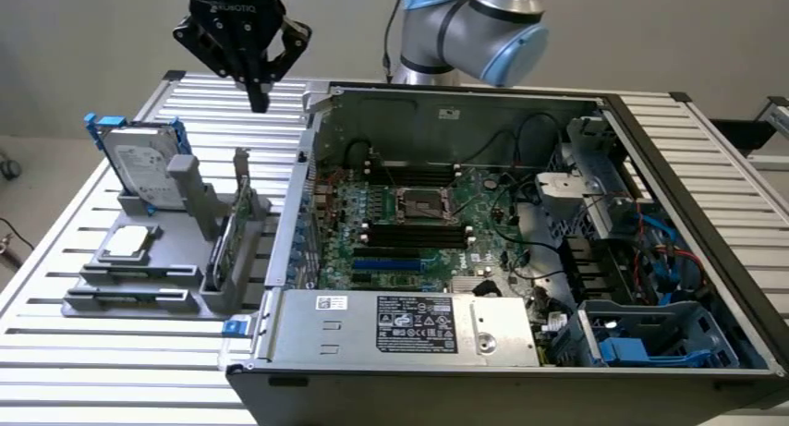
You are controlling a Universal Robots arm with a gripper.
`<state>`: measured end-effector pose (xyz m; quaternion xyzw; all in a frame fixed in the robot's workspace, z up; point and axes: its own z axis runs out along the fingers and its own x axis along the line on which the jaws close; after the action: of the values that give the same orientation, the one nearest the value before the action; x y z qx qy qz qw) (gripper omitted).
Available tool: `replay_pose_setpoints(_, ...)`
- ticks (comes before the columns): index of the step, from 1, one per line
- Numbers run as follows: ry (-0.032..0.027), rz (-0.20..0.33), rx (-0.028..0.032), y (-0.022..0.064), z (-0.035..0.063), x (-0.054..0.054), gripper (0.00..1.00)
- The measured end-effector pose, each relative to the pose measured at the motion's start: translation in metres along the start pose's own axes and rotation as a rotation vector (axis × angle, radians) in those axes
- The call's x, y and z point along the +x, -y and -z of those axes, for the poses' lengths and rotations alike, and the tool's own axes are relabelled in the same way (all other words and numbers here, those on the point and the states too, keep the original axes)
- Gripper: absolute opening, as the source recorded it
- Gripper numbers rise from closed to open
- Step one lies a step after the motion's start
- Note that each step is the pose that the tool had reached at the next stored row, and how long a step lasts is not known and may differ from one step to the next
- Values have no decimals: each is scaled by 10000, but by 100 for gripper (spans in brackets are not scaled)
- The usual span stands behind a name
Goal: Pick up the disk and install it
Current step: 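Reach for the disk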
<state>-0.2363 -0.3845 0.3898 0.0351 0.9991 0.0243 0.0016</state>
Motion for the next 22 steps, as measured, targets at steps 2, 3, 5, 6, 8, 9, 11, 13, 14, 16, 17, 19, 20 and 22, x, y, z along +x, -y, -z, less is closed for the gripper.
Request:
replay_pose_setpoints(2, -2, 1, 1, 4, -2, 90, 11)
replay_pose_setpoints(3, -1, 0, 0, 6, -4, 135, 11)
replay_pose_setpoints(5, -1, 1, -1, 11, -7, 225, 11)
replay_pose_setpoints(6, -2, 1, 0, 13, -8, 273, 11)
replay_pose_setpoints(8, -4, 0, 0, 17, -10, 363, 11)
replay_pose_setpoints(9, -5, 0, 0, 19, -12, 408, 11)
replay_pose_setpoints(11, -9, 1, 0, 22, -14, 498, 11)
replay_pose_setpoints(13, -14, -1, 1, 17, -17, 589, 11)
replay_pose_setpoints(14, -14, 0, 1, 12, -18, 634, 11)
replay_pose_setpoints(16, -16, 0, 1, -2, -21, 726, 11)
replay_pose_setpoints(17, -18, -1, 1, -11, -22, 771, 11)
replay_pose_setpoints(19, -20, 0, 1, -28, -24, 851, 11)
replay_pose_setpoints(20, -20, 1, 2, -38, -25, 892, 11)
replay_pose_setpoints(22, -20, -1, 2, -63, -29, 972, 11)
